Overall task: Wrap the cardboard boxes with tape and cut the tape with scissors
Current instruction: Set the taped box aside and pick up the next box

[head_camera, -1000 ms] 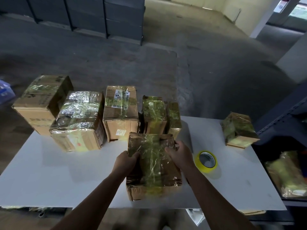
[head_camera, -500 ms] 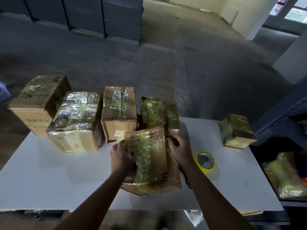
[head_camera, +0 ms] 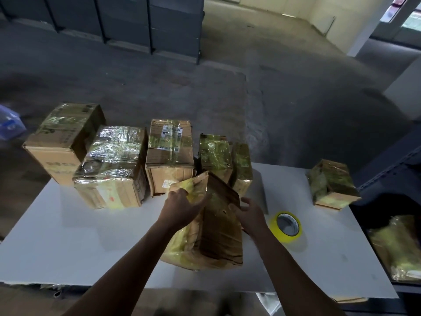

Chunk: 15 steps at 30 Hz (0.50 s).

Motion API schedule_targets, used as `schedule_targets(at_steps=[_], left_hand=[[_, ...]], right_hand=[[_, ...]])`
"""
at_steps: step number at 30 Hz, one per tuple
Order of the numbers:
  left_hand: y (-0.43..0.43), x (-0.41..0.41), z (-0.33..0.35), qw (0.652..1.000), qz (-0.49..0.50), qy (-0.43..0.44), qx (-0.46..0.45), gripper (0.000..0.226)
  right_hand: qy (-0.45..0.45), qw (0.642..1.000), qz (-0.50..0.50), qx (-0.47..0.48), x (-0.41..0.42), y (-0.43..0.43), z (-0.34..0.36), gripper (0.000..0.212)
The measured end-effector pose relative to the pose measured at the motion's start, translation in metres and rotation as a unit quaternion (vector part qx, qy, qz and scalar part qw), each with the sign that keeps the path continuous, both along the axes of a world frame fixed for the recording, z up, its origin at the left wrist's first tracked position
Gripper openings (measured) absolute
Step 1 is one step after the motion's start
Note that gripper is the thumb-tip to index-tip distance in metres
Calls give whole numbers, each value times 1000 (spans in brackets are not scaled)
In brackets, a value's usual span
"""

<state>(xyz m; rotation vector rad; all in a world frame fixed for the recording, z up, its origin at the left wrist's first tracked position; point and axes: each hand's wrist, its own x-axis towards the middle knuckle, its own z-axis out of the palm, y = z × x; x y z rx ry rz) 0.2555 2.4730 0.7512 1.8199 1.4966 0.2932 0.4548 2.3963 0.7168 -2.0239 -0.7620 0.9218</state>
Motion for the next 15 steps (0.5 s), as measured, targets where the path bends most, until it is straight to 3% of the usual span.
schedule_targets(at_steps=[3,8,12,15], left_hand=[[-1,-4,1,1000,-16,-13,15,85],[-7,-7,-4,995,0,-80,-52,50],[-18,-5,-16,977,67,-152,-132,42],[-22,0,-20,975,47,-164,-142,44]], right_hand=[[-34,999,-12,28,-2,0,-2,41],[-56,997,-31,53,-4,7,10,40],[-104,993,-18,44,-2,10,17,38],[-128,991,8,27,1,6,21,38]])
